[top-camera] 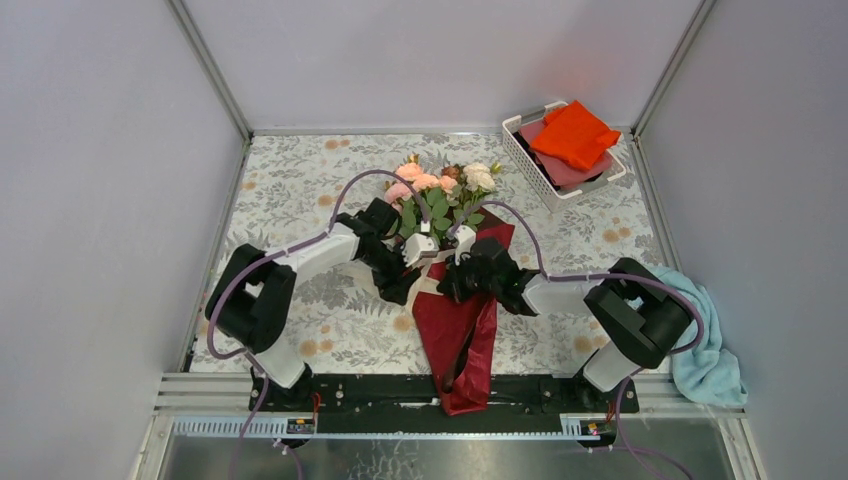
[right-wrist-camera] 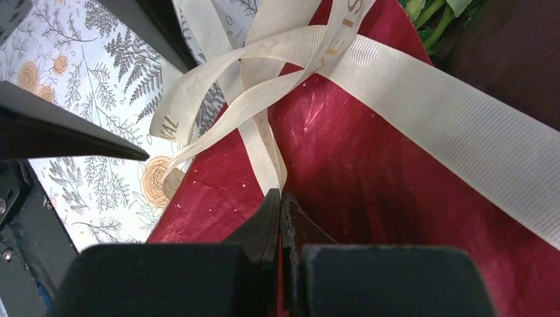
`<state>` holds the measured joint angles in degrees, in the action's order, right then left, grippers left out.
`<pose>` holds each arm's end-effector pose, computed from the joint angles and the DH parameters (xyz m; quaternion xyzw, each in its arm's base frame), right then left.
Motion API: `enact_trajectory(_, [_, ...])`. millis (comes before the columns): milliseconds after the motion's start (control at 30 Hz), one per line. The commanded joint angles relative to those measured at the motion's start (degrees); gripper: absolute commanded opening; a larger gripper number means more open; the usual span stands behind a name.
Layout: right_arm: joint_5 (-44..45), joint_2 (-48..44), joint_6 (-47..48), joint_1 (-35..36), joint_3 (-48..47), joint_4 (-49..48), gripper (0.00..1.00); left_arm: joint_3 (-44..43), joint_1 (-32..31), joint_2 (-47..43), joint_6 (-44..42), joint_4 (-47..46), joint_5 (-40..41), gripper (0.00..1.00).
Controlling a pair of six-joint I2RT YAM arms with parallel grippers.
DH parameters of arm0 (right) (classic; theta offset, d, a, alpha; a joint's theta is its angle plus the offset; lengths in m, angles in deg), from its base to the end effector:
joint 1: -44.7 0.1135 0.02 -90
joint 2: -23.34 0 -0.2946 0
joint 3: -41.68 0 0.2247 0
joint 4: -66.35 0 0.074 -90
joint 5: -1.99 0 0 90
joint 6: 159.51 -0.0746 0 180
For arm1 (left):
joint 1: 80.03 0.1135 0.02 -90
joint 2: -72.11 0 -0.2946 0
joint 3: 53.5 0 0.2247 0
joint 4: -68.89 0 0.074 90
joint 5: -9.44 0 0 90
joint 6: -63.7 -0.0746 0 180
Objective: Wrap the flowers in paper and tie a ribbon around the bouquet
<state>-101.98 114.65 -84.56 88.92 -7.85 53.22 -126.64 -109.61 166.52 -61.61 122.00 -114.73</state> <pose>0.2188 0.2380 0.1881 -0.2750 0.8106 0.3413 0.3884 0.2303 -0.1789 0.1950 0.5417 0.7778 -0.2842 0.1443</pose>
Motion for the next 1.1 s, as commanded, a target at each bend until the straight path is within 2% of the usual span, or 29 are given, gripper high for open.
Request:
enact_trajectory(0, [1.59,-2.31,0.02,-0.46,-0.24,0.06,0.0,-1.47,-0.38,1.46,0.34,-2.56,-2.77,0.57])
enact_trajectory(100, [1.45,-2.81,-0.19,-0.45,-0.41,0.54,0.0,-1.91,-0.47,2.83,1.05,-2.93,-3.28,0.38])
enact_trajectory(167, [1.48,-3.32,-0.52,-0.52,-0.62,1.6,0.0,-2.89,-0.43,3.89,1.7,-2.87,-3.36,0.11])
enact_trajectory(200, [1.54,-3.76,-0.92,-0.65,-0.79,2.53,0.0,-3.38,-0.26,4.26,2.1,-2.65,-3.42,0.01])
enact_trajectory(367, [1.57,-10.7,-4.41,-3.34,0.74,10.94,0.0,-5.06,4.47,2.77,4.25,-2.57,-3.74,0.0])
enact_trajectory(467, [0.47,-17.18,-6.63,-6.79,3.16,17.29,0.0,-3.26,7.9,1.62,4.99,-4.84,0.68,0.0])
enact_trajectory(567, [0.44,-23.83,-8.4,-11.8,4.92,26.03,0.0,-0.84,9.14,1.22,3.63,-6.25,8.78,0.0])
enact_trajectory(667, [1.3,-32.77,-9.97,-21.48,6.78,36.13,0.0,2.76,10.96,0.03,2.74,-7.84,15.79,0.0])
enact_trajectory(767, [1.71,-39.3,-10.54,-32.54,8.21,42.05,0.0,5.9,13.26,-1.98,1.77,-8.23,20.29,0.0])
enact_trajectory(933, [-1.7,-38.76,-12.68,-48.33,7.89,42.57,0.0,13.0,16.35,-6.05,-2.35,-11.89,32.35,0.0])
enact_trajectory(1067, [-5.48,-37.26,-17.34,-60.8,9.64,36.13,0.0,17.76,21.26,-8.94,-6.45,-15.31,38.75,0.0])
